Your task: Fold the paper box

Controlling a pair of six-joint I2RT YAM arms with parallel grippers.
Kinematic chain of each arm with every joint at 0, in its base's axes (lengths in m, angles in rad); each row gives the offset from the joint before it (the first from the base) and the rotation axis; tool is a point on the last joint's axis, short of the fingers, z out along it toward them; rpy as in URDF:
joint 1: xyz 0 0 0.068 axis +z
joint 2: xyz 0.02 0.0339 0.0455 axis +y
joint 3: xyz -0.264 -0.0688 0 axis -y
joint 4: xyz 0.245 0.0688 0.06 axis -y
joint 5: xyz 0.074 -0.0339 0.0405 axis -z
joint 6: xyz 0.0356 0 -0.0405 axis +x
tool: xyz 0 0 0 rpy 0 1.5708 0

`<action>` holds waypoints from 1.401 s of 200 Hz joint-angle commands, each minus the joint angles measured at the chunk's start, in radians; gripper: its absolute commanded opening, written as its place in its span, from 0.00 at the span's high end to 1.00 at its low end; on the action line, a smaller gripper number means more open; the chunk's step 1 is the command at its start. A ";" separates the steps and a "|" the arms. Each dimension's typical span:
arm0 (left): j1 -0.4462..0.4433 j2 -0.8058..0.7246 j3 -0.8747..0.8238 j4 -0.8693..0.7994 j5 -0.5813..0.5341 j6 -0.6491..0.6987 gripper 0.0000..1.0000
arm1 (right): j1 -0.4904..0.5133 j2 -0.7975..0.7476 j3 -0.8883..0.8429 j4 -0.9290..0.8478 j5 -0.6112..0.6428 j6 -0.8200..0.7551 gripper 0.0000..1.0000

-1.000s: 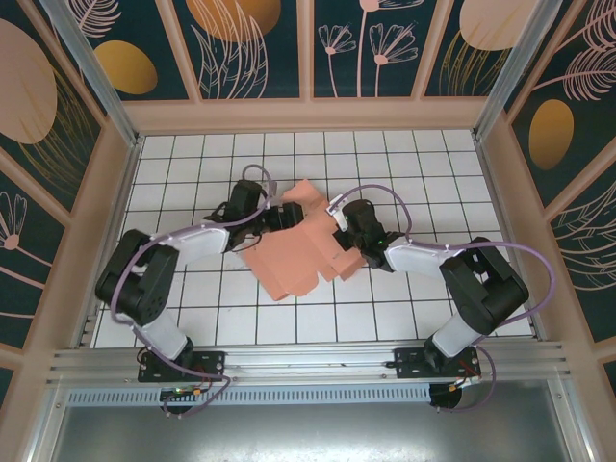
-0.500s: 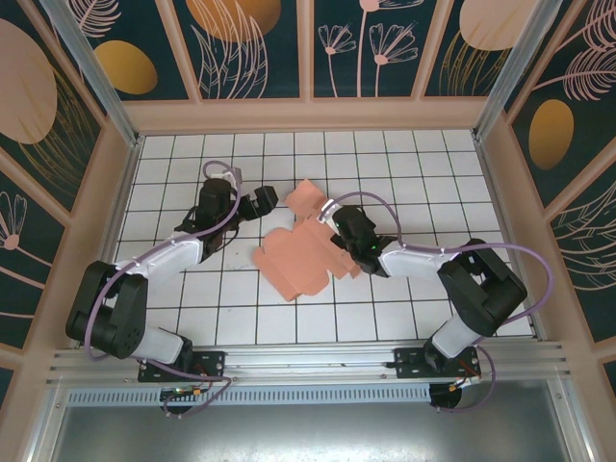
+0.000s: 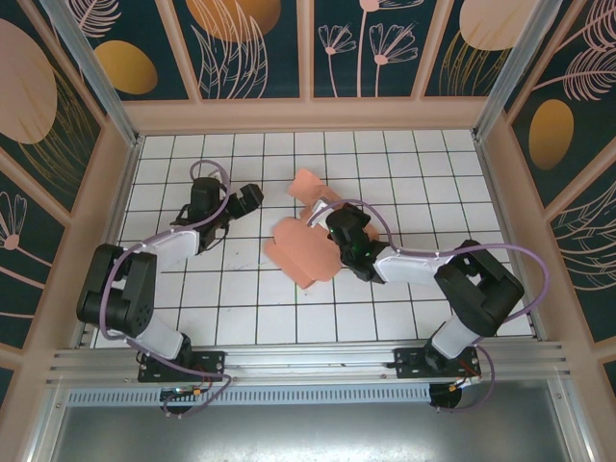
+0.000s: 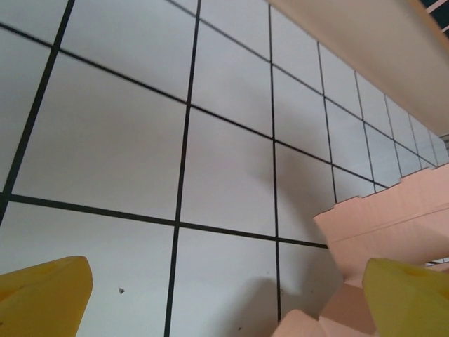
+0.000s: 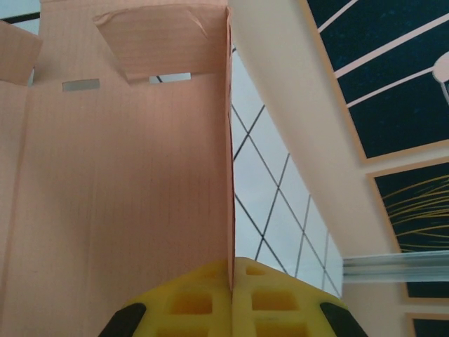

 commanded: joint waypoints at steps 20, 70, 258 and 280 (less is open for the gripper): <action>0.009 0.090 0.091 -0.011 0.061 -0.014 0.03 | 0.038 0.042 -0.028 0.133 0.064 -0.132 1.00; 0.019 0.171 0.156 -0.025 0.066 -0.013 0.10 | 0.089 0.115 -0.090 0.401 0.116 -0.329 1.00; -0.004 0.439 0.410 -0.073 0.450 0.348 0.32 | 0.112 0.143 -0.095 0.445 0.078 -0.335 1.00; -0.007 0.397 0.345 -0.022 0.456 0.332 0.32 | 0.107 0.151 -0.084 0.449 0.078 -0.343 1.00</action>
